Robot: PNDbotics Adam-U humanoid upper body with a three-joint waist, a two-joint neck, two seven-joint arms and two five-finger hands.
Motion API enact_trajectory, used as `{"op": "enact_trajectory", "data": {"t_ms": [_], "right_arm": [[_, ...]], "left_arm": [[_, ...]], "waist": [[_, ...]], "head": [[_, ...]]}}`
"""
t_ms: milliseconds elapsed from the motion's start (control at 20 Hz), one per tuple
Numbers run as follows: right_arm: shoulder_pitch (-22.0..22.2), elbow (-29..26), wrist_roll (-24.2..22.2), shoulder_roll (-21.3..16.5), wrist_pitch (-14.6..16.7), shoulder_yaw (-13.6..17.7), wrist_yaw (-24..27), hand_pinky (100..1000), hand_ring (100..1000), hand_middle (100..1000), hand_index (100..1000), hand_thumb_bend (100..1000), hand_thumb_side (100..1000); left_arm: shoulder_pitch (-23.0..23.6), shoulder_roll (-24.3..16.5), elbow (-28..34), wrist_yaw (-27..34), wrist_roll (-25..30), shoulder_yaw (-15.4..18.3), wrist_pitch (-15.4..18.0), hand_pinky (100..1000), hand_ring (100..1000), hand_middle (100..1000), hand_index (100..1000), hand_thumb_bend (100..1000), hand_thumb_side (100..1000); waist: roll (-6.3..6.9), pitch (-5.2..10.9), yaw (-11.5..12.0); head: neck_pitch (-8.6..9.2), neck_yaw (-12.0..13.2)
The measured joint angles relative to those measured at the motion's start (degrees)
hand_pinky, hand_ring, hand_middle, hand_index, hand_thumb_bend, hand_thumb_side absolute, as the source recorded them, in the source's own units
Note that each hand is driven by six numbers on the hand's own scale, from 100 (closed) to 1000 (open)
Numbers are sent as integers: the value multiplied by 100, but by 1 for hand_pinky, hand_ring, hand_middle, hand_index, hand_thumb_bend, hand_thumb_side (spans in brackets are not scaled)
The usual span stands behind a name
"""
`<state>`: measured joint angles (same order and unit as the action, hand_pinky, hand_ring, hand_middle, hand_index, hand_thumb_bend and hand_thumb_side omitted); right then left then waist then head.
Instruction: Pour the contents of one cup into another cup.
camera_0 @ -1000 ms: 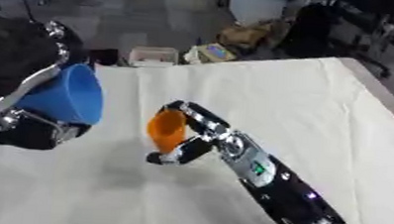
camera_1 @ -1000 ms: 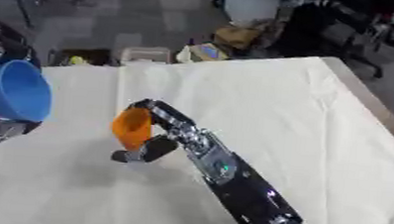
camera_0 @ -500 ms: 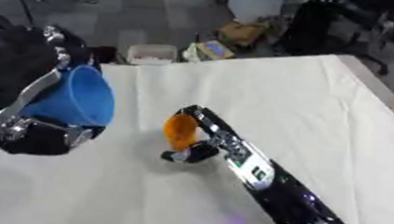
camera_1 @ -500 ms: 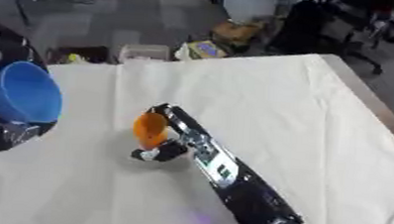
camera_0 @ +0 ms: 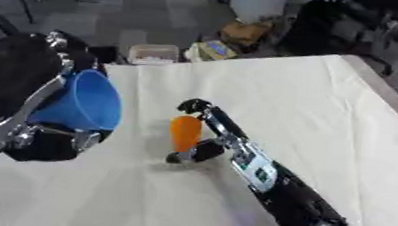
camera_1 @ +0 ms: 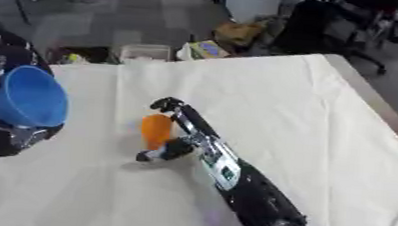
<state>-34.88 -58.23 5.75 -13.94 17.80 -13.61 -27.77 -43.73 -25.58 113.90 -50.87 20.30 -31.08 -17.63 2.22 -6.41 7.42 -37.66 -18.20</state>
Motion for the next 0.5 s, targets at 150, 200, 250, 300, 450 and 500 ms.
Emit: {"op": "enact_trajectory", "data": {"t_ms": [150,200,250,300,450,500], "right_arm": [[59,-152,91,-1,76,81,-36,718,848,883,863,1000,379],[83,-250,131,-1,86,102,-31,715,846,881,862,1000,377],[118,-360,167,-3,85,128,-3,715,846,881,862,1000,377],[156,-473,198,-9,72,144,46,703,838,871,853,991,367],[300,-843,318,-39,-48,232,304,666,810,853,829,724,453],[360,-963,390,-47,-117,272,429,644,791,821,811,888,373]], "left_arm": [[155,3,-22,216,-221,144,-209,100,106,100,352,190,100],[213,10,-78,289,-304,216,-287,100,116,100,358,189,100],[254,41,-150,373,-388,285,-370,100,116,100,358,189,100],[276,60,-219,536,-535,332,-499,161,161,100,385,216,101],[300,17,-537,1947,-1665,301,-907,221,194,103,406,259,157],[304,-25,-705,2513,-2120,247,-904,265,218,117,417,305,203]], "waist": [[-26,-2,-13],[-34,-4,-29],[-43,-8,-41],[-47,-16,-50],[-57,-47,-120],[-61,-56,-145]], "head": [[1,10],[3,21],[5,32],[14,46],[39,82],[46,100]]}}
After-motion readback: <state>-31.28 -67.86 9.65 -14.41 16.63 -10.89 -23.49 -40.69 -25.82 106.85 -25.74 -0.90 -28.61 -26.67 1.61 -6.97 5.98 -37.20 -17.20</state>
